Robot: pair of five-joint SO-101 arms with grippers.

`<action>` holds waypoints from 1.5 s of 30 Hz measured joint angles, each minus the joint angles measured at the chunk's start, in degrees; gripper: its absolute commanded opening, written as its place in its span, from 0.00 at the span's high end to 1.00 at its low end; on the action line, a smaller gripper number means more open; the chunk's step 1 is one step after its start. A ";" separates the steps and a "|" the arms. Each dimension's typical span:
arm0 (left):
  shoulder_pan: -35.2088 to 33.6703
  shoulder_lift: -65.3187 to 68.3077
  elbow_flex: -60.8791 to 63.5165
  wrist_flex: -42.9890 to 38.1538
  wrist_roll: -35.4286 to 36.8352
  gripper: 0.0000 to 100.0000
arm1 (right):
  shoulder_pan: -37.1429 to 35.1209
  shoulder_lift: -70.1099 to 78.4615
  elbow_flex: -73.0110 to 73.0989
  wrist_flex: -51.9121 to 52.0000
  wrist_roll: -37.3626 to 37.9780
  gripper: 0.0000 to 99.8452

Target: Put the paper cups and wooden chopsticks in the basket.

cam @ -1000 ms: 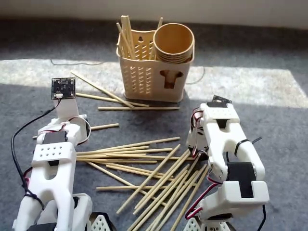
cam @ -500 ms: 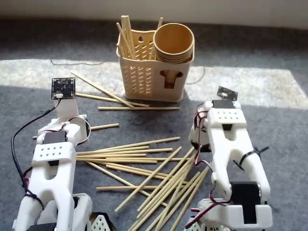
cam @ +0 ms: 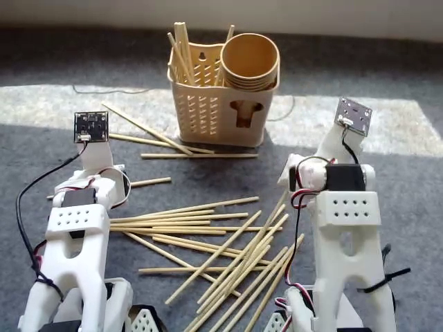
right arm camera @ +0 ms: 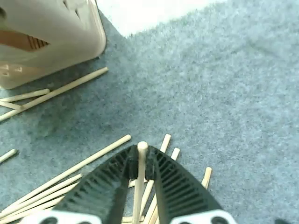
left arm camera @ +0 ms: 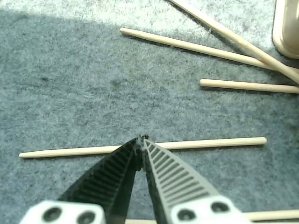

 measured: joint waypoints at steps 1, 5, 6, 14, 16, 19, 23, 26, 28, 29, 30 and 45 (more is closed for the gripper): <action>0.00 0.00 0.00 0.00 0.00 0.98 | -0.88 -1.76 0.00 0.00 0.00 0.99; 0.00 0.00 0.00 0.00 0.00 0.98 | -5.01 -7.91 -1.49 -0.88 0.00 0.99; 0.00 0.00 0.00 0.00 0.00 0.98 | -5.63 -9.14 -2.64 -1.67 0.00 0.99; 0.00 0.00 0.00 0.00 0.00 0.98 | -6.33 -10.99 -13.89 -14.33 0.00 0.99; 0.00 0.00 0.00 0.00 0.00 0.98 | -6.42 -10.99 -15.12 -20.04 0.00 0.99; 0.00 0.00 0.00 0.00 0.00 0.98 | -6.51 -10.99 -15.30 -30.95 0.00 0.99; 0.00 0.00 0.00 0.00 0.00 0.98 | -6.51 -9.49 -15.38 -44.57 0.97 0.99; 0.00 0.00 0.00 0.00 0.00 0.98 | -6.51 -6.51 -15.38 -51.34 2.73 0.99; 0.00 0.00 0.00 0.00 0.00 0.98 | -6.51 -4.40 -15.38 -55.38 3.16 0.99; 0.00 0.00 0.00 0.00 0.00 0.98 | -6.51 -3.34 -15.38 -57.23 3.16 0.99; 0.00 0.00 0.00 0.00 0.00 0.98 | -6.51 -2.37 -15.38 -59.08 3.25 0.99; 0.00 0.00 0.00 0.00 0.00 0.98 | -8.44 6.86 -15.30 -69.10 8.53 0.99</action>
